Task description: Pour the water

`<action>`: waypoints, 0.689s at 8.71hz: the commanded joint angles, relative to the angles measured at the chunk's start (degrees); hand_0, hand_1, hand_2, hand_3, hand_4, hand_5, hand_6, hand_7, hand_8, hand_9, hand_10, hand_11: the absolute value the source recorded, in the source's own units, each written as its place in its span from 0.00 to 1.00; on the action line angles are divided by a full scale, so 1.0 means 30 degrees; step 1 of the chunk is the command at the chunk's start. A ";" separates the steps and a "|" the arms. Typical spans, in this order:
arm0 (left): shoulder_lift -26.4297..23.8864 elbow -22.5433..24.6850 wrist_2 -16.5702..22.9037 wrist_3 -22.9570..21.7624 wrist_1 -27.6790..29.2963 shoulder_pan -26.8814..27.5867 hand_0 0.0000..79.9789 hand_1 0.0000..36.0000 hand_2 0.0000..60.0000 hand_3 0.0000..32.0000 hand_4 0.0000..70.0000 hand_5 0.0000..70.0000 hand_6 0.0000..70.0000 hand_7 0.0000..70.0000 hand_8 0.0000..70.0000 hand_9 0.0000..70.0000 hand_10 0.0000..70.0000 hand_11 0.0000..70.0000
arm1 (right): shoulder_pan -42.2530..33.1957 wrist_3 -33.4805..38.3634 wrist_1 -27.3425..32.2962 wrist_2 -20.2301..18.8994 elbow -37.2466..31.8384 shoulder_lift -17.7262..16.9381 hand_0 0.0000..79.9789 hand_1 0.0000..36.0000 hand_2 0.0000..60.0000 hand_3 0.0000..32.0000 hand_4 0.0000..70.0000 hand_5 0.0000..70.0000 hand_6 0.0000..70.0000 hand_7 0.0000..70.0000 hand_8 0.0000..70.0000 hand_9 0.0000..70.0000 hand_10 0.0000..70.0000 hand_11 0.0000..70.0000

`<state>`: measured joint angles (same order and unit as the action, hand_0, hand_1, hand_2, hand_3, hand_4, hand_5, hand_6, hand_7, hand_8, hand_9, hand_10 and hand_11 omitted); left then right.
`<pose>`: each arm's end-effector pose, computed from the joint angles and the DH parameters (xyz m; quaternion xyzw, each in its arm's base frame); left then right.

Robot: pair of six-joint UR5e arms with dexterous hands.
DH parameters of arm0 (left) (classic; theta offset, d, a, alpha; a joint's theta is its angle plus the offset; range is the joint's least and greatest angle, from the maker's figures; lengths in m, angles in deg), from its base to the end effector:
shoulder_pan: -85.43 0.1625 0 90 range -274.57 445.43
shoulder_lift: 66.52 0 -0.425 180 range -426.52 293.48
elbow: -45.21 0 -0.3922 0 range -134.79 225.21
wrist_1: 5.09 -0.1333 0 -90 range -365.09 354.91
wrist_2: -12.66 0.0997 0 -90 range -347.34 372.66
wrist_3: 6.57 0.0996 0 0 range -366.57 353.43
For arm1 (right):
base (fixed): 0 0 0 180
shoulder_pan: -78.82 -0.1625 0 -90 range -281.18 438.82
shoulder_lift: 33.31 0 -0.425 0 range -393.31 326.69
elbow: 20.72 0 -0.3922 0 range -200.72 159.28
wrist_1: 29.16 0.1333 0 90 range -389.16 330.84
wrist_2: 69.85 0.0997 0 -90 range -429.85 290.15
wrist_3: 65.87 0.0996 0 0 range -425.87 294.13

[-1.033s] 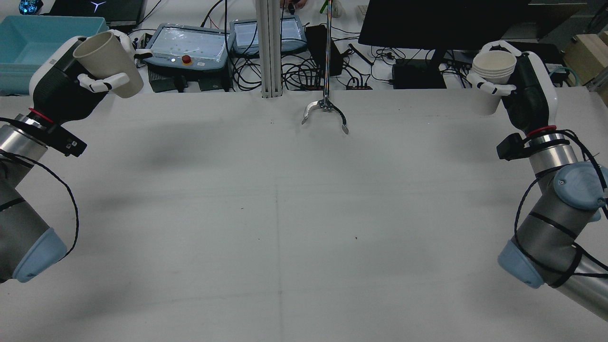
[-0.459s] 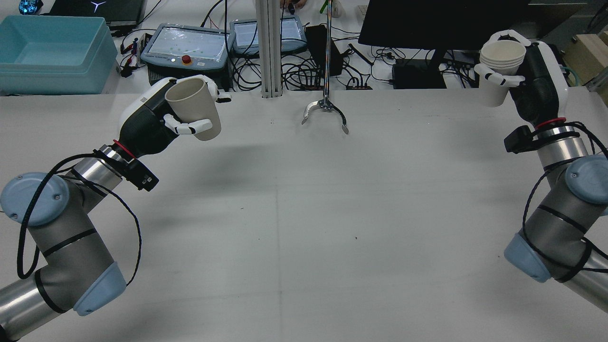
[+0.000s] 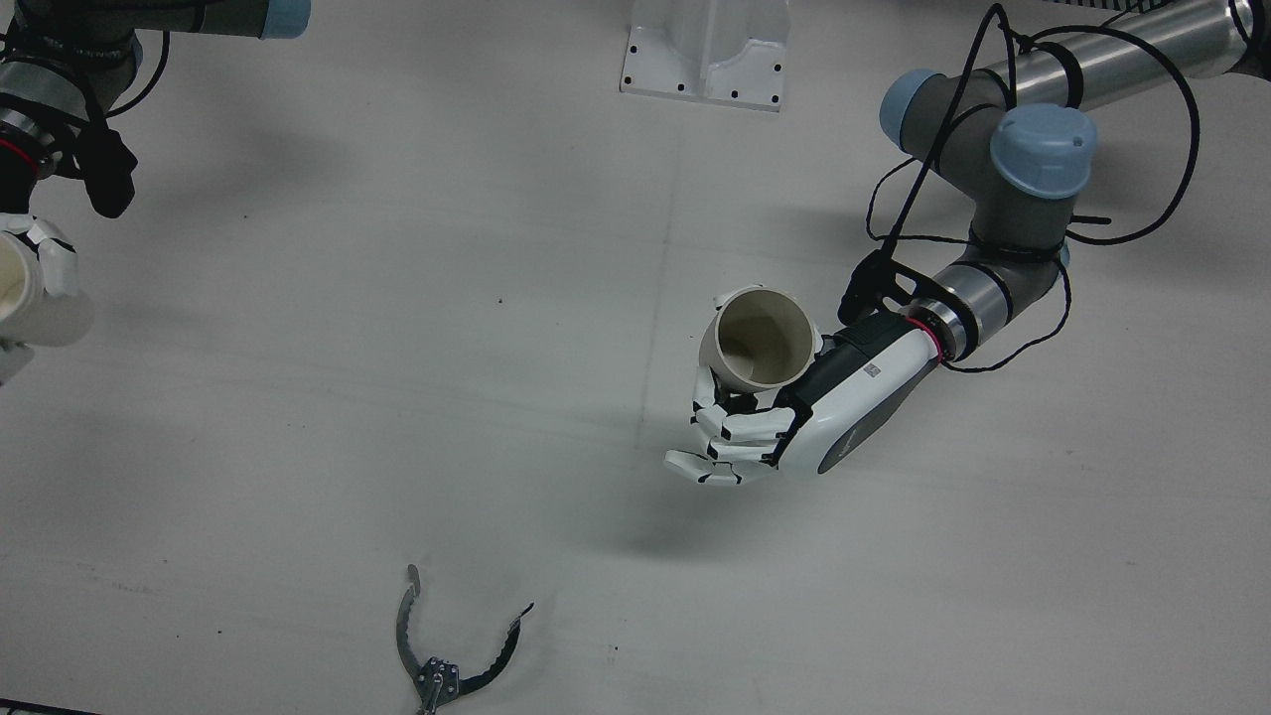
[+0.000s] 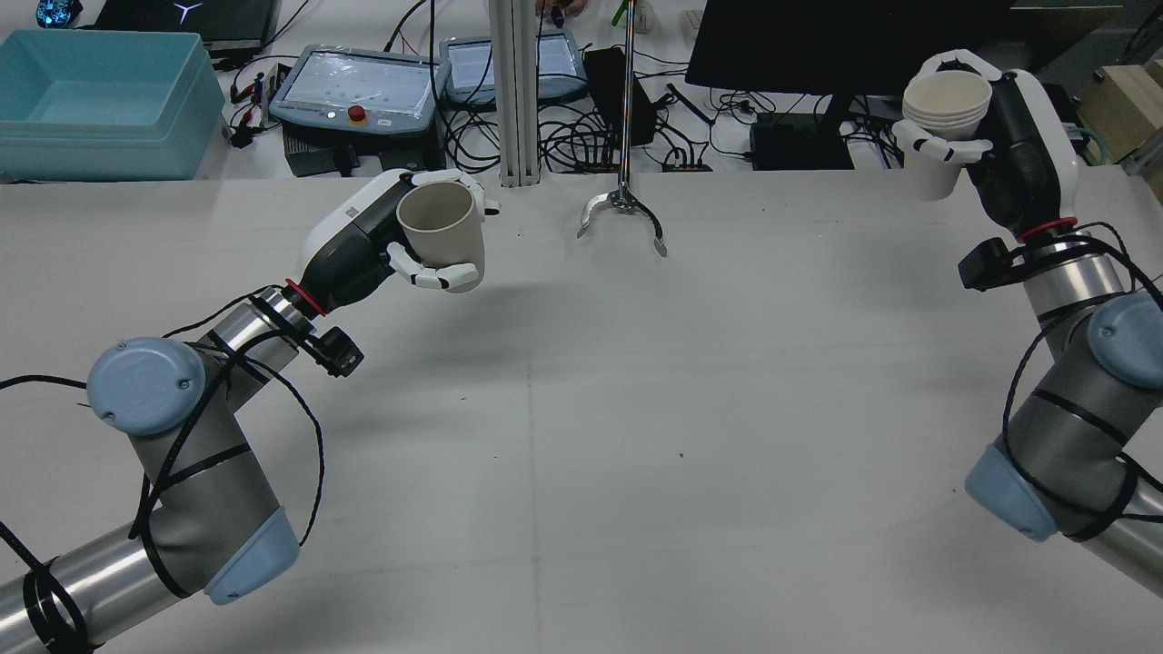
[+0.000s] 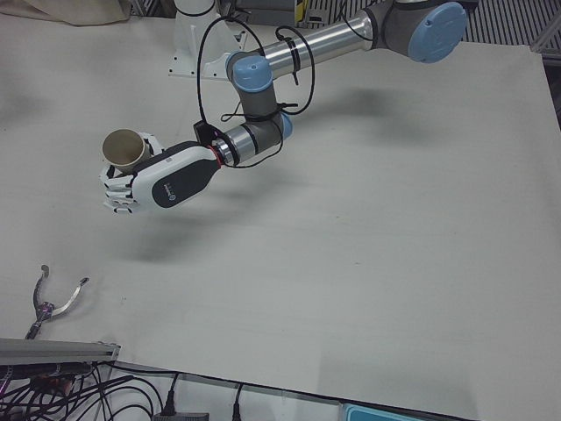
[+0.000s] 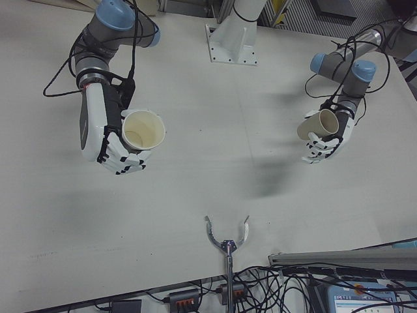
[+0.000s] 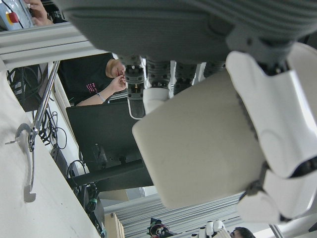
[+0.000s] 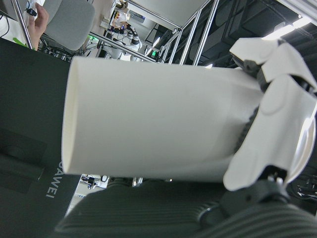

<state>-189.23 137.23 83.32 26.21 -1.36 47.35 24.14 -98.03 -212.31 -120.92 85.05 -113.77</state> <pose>0.4387 -0.5550 0.3163 -0.0756 0.8875 -0.4186 0.1769 -0.1491 -0.5492 0.4771 0.1643 -0.7872 0.5911 0.0623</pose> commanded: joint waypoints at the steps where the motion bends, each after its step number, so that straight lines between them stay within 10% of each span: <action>1: -0.0344 -0.0294 0.0118 0.2397 0.0456 0.0095 0.67 1.00 1.00 0.00 0.77 1.00 0.57 1.00 0.80 1.00 0.25 0.39 | 0.0324 -0.3128 -0.0558 -0.0289 0.2553 0.0133 0.60 1.00 1.00 0.00 0.20 1.00 0.69 0.73 0.70 0.84 0.64 0.93; 6: -0.0726 -0.0205 0.1463 0.3546 0.0456 0.1120 0.70 1.00 1.00 0.00 0.83 1.00 0.57 1.00 0.79 1.00 0.25 0.39 | 0.1870 -1.0122 -0.1435 -0.0319 0.5514 0.2180 0.63 1.00 1.00 0.00 0.24 1.00 0.69 0.74 0.69 0.84 0.64 0.93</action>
<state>-191.32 136.50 86.24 36.46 0.00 49.54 26.40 -117.03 -214.52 -121.80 97.21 -110.45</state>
